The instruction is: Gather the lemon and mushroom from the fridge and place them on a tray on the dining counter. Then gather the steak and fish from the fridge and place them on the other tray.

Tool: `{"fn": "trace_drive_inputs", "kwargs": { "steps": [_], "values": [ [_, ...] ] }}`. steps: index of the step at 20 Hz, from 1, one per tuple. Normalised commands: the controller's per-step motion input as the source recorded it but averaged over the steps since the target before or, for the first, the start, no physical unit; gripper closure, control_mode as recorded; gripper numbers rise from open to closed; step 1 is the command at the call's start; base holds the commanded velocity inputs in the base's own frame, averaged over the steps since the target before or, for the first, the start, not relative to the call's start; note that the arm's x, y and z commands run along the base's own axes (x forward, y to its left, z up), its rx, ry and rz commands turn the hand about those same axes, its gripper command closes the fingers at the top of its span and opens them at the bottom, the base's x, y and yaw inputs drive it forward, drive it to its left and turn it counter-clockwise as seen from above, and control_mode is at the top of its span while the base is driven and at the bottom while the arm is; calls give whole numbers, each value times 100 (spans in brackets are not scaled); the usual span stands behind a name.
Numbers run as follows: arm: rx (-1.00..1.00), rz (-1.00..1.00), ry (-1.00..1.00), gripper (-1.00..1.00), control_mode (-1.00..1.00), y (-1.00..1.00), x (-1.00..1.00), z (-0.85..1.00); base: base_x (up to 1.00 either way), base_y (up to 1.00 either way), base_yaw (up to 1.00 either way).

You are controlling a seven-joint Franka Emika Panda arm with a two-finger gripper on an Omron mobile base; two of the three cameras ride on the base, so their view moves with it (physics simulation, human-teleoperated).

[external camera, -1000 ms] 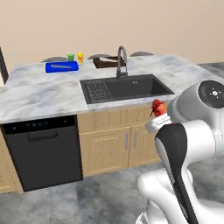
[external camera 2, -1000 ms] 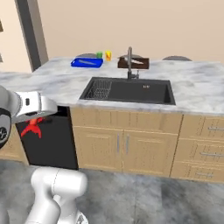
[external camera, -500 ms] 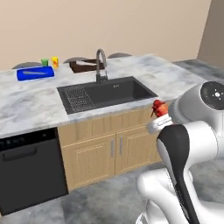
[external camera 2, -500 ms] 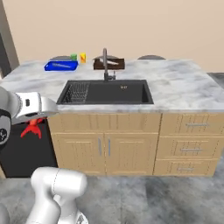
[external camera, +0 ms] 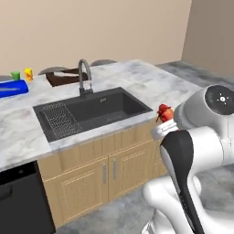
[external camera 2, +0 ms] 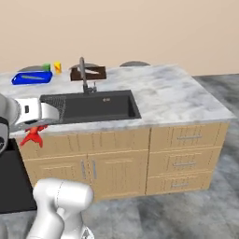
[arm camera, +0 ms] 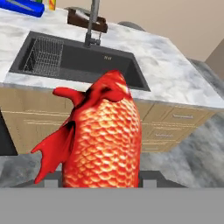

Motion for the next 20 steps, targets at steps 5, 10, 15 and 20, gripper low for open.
{"fn": "trace_drive_inputs", "kwargs": {
  "steps": [5,10,15,20],
  "values": [
    [0,0,0,100,100,0,0,0,95,-72,-15],
    [0,0,0,100,100,0,0,0,91,-82,-10],
    [0,0,0,100,100,0,0,0,82,-93,-4],
    [0,0,0,100,100,0,0,0,72,-97,0]
  ]
}}
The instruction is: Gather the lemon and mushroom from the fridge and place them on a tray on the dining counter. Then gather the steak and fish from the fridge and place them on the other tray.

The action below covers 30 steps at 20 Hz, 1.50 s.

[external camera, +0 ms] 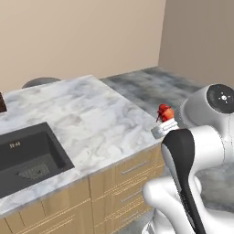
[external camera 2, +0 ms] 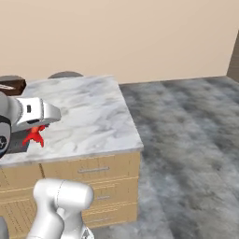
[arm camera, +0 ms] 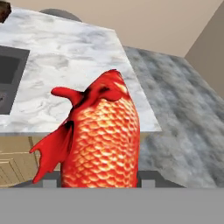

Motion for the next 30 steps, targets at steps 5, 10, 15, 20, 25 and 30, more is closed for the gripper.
{"fn": "trace_drive_inputs", "kwargs": {
  "steps": [5,10,15,20,25,30],
  "values": [
    [0,0,0,100,100,0,0,0,70,-100,0],
    [0,0,0,100,100,0,0,0,71,-100,0],
    [0,0,0,100,100,0,0,0,78,-99,0],
    [0,0,0,100,100,0,0,0,86,-96,2],
    [0,0,0,100,100,0,0,0,98,-85,6],
    [0,0,0,100,100,0,0,0,100,-75,9]
  ]
}}
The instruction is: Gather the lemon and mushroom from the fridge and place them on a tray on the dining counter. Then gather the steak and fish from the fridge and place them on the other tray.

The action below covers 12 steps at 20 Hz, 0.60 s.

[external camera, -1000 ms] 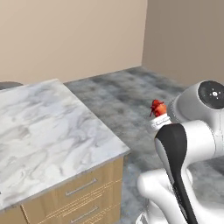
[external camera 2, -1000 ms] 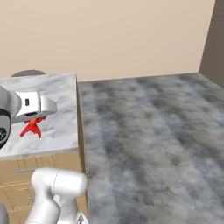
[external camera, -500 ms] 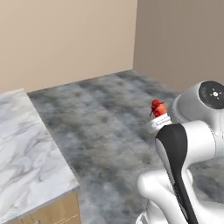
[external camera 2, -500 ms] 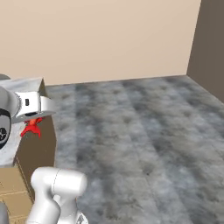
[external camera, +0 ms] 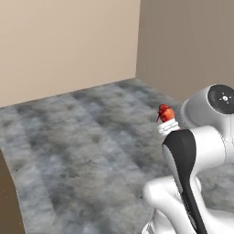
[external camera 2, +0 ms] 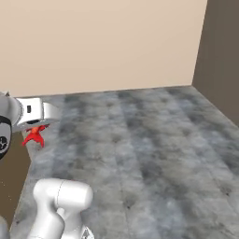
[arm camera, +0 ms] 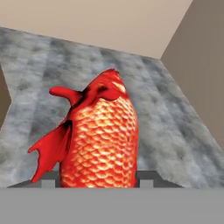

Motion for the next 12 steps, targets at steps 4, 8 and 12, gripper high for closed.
{"fn": "trace_drive_inputs", "kwargs": {
  "steps": [4,8,12],
  "values": [
    [0,0,0,100,100,0,0,0,100,-52,15],
    [0,0,0,100,100,0,0,0,100,-19,25],
    [0,0,0,100,100,0,0,0,100,-1,33]
  ]
}}
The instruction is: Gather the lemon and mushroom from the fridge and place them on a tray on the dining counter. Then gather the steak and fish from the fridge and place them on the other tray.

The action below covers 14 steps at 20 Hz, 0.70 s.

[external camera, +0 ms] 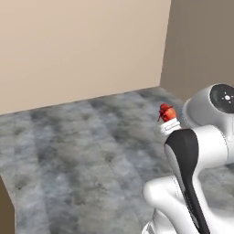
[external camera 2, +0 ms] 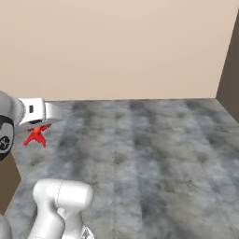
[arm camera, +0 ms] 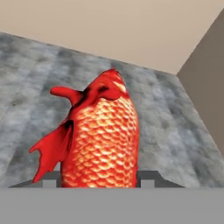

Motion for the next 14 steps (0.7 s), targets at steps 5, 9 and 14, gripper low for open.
{"fn": "trace_drive_inputs", "kwargs": {
  "steps": [5,9,14],
  "values": [
    [0,0,0,100,100,0,0,0,100,0,42],
    [0,0,0,100,100,0,0,0,90,-5,49],
    [0,0,0,100,100,0,0,0,83,-2,53]
  ]
}}
